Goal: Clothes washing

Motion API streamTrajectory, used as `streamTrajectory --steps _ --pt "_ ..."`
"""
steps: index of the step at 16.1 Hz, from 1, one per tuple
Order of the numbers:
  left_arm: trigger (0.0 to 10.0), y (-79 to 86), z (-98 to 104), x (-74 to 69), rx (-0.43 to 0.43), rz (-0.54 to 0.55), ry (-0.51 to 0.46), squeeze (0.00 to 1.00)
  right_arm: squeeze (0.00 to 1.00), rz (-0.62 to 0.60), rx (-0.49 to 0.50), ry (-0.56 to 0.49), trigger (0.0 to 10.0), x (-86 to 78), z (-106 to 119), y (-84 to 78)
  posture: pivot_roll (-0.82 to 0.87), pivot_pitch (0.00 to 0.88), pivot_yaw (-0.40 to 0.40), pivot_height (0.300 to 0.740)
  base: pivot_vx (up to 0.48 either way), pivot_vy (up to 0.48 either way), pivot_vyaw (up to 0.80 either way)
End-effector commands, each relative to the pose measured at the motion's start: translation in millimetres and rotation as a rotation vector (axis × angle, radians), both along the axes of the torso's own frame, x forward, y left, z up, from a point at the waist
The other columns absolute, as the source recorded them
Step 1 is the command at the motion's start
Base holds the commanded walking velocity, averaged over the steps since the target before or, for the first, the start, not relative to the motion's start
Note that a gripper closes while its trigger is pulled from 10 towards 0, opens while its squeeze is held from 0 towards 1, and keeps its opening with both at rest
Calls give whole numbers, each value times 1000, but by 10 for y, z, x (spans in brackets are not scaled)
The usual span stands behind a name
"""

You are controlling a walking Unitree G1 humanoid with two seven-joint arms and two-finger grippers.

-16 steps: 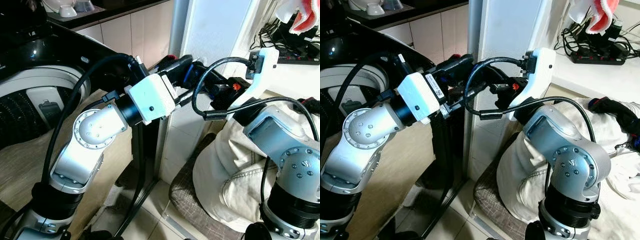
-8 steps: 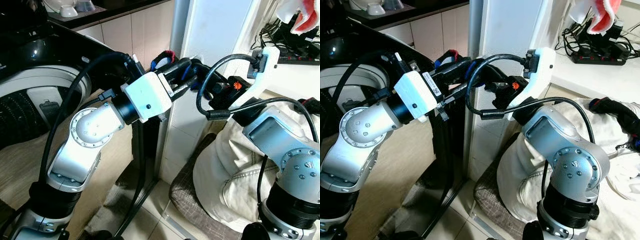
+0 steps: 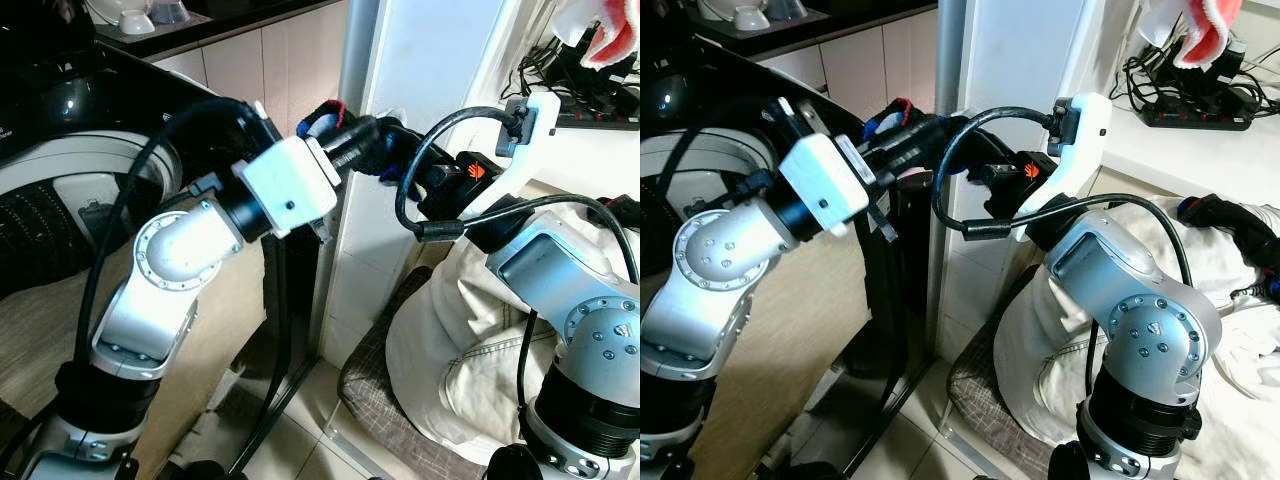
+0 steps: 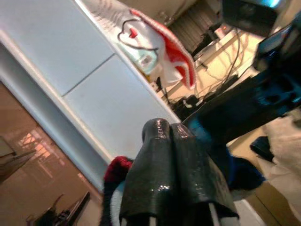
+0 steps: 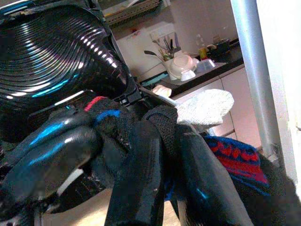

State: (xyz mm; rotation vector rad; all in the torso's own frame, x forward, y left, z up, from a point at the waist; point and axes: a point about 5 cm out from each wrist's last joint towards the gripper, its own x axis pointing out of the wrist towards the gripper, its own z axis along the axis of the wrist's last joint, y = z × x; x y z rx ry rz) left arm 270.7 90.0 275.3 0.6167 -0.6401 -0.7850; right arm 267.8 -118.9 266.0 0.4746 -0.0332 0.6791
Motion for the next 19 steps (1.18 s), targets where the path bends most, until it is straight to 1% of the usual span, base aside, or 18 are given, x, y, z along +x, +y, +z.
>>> streamTrajectory --steps 1,7,8,9,10,11,13,14,16,17,19 --pt "0 19 74 26 2 29 -40 0 0 4 -7 -18 10000 -33 26 -1 -16 0 -48 740 0 0 0" --pt "0 54 93 48 -19 54 -44 0 0 9 -10 -20 10000 -40 30 2 -12 0 -51 740 0 0 0" --pt "0 57 99 41 -43 59 -40 0 0 9 -10 -20 10000 -39 31 5 -11 0 -51 740 0 0 0" --pt "3490 67 135 29 -108 67 -32 0 0 9 -9 -21 10000 -38 34 7 -12 0 -51 740 0 0 0" --pt "10000 53 151 -2 -103 29 -34 1000 0 7 -9 -21 10000 -36 35 5 -10 0 -53 740 0 0 0" --pt "10000 61 143 -26 -83 -5 -32 1000 0 6 -8 -20 10000 -35 35 3 -11 0 -54 740 0 0 0" --pt "10000 110 79 -52 -22 -35 -10 1000 0 6 -3 -19 10000 -32 38 -2 -10 1 -56 740 0 0 0" --pt "10000 119 71 -59 -14 -43 -4 1000 0 5 -3 -19 10000 -30 40 -6 -11 1 -56 740 0 0 0" --pt "10000 124 57 -73 1 -56 4 1000 0 4 -1 -20 10000 -25 45 -12 -12 0 -58 740 0 0 0" --pt "10000 130 38 -79 23 -61 7 1000 0 5 2 -21 10000 -22 52 -16 -14 0 -60 740 0 0 0" --pt "10000 153 13 -58 69 -40 -20 1000 0 12 7 -24 10000 -24 70 -15 -17 0 -60 740 0 0 0"
